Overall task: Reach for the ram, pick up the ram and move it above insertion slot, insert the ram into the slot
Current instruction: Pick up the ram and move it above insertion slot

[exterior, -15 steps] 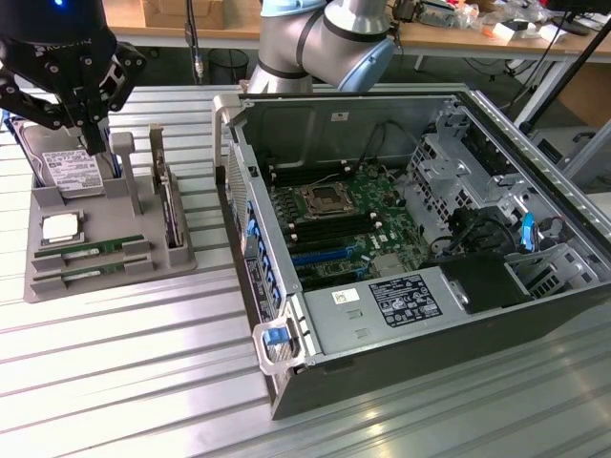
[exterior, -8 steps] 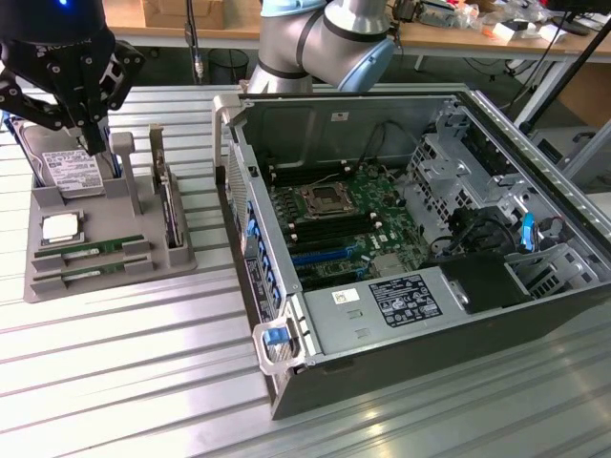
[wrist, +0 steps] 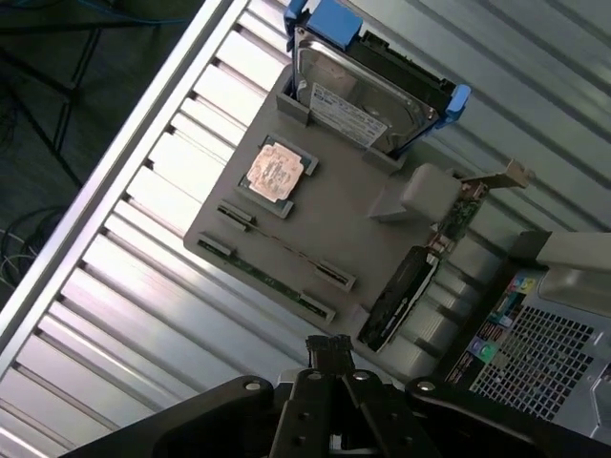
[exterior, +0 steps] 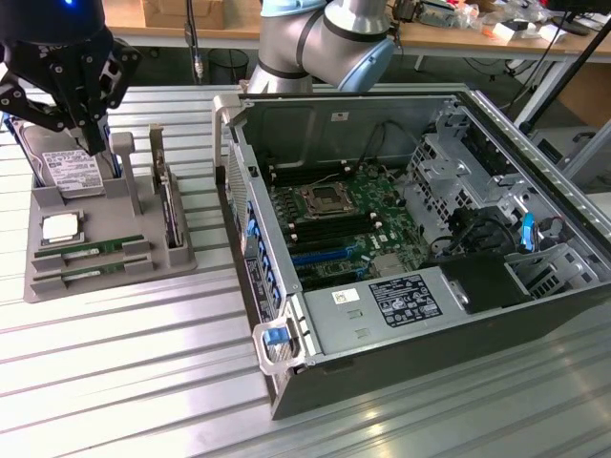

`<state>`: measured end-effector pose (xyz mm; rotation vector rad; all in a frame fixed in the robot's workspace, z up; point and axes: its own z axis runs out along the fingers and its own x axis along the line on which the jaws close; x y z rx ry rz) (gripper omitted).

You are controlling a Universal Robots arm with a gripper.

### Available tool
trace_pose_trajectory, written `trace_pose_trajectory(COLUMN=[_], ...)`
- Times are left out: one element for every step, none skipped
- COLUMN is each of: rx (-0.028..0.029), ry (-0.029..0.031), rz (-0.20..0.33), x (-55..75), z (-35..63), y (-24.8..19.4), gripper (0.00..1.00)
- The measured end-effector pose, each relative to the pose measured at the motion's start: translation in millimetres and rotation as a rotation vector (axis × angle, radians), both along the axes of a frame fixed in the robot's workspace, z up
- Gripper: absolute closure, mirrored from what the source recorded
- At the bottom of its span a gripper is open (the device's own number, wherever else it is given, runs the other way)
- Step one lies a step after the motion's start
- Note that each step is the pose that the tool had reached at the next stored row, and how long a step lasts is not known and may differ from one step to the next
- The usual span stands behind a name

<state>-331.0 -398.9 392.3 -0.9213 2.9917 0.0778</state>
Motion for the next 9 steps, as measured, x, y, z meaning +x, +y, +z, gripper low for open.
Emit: trace_pose_trajectory(rx=[0.0000,0.0000,0.0000,-0.0001,-0.0001,-0.0001,-0.0001,-0.0001,-0.0001], ry=[0.0000,0.0000,0.0000,0.0000,0.0000,0.0000,0.0000,0.0000,0.0000], rz=[0.014,0.022,0.038,0.053,0.067,0.078,0.086,0.094,0.104], x=[0.0,0.0,0.0,0.0,0.0,0.0,0.0,0.0,0.0], z=[0.0,0.0,0.0,0.0,0.0,0.0,0.0,0.0,0.0], y=[0.0,0.0,0.0,0.0,0.0,0.0,0.0,0.0,0.0], gripper=[0.89,0.89,0.89,0.89,0.89,0.89,0.89,0.89,0.89])
